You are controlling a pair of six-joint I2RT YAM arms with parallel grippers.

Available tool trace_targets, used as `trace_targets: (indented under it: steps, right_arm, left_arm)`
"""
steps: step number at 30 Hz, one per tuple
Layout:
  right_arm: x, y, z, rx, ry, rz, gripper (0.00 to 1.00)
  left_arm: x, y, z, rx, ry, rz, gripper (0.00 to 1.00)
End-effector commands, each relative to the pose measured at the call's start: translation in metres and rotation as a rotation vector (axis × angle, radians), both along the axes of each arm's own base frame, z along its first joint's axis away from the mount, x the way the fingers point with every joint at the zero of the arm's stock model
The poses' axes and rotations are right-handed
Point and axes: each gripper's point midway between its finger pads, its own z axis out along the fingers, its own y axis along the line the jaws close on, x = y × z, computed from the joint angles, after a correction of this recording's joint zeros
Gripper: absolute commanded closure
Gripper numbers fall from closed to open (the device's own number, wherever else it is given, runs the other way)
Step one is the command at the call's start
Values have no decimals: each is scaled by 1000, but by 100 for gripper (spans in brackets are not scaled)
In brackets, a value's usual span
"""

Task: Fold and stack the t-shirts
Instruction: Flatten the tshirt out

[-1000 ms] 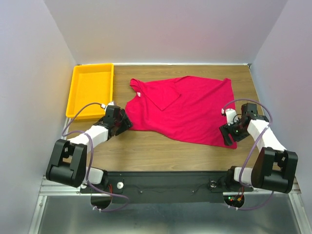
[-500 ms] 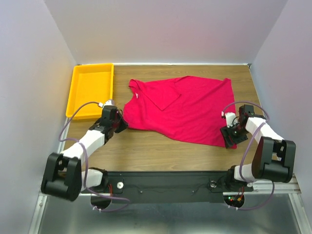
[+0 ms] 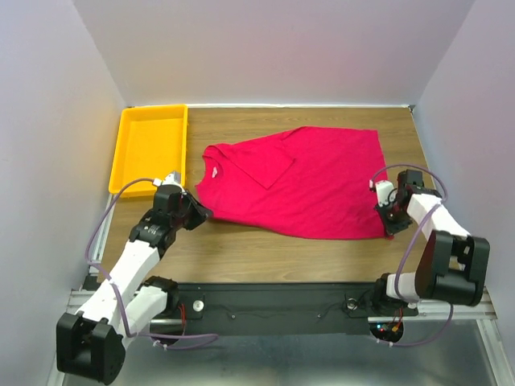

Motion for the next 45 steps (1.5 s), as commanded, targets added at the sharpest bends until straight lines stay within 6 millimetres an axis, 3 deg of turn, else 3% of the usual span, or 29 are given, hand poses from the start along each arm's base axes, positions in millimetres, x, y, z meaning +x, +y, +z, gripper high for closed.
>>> trace_targets:
  steps: [1,8,14,15,16,17,19,20,24,28,29,30,32,33,34,37,39,40,43,45]
  right_arm:
    - [1,-24,31,-147,-99,54,99]
    - [-45,-37,20,-248,29,148,99]
    - [-61,-46,18,-309,58,180,99]
    - [-54,-47,26,-317,19,172,97]
    - [-50,-48,32,-312,-12,152,86]
    - [-43,-47,39,-307,-52,142,47]
    - [-20,-39,62,-265,-162,118,9]
    - [-13,-36,68,-240,-188,112,6]
    - [21,-17,81,-92,-241,93,4]
    - [68,13,87,131,-318,49,4]
    - [80,16,90,165,-339,36,4]
    - [104,20,91,224,-366,28,5]
    - [128,26,96,302,-379,-25,12]
    - [153,29,97,361,-380,-29,16]
    - [163,32,99,401,-375,-56,19]
    - [198,40,102,513,-365,-79,23]
    - [215,42,113,556,-389,-68,25]
    - [219,43,105,573,-367,-86,25]
    - [225,45,103,594,-368,-82,25]
    - [221,46,96,601,-358,-77,25]
  left_arm:
    - [-19,-5,10,-66,26,-8,100]
    - [-51,-16,12,-139,96,-82,100]
    - [-76,-24,14,-178,109,-174,98]
    - [-75,-25,23,-179,80,-183,86]
    - [-76,-24,35,-181,35,-186,76]
    - [-75,-20,42,-165,8,-176,59]
    - [-66,-12,69,-123,-100,-155,35]
    - [-62,-9,75,-99,-129,-147,33]
    - [-38,-7,86,-40,-199,-151,30]
    - [-1,-28,89,-22,-306,-269,30]
    - [14,-35,104,-27,-389,-292,31]
    - [21,-42,115,-5,-449,-357,31]
    - [41,-58,114,44,-473,-426,31]
    - [53,-65,131,114,-549,-487,31]
    - [58,-83,115,157,-522,-561,31]
    - [75,-112,99,276,-537,-714,31]
    - [70,-135,84,312,-525,-817,32]
    - [71,-141,64,366,-473,-876,33]
    - [66,-165,30,472,-403,-992,35]
    - [62,-168,11,574,-366,-1060,37]
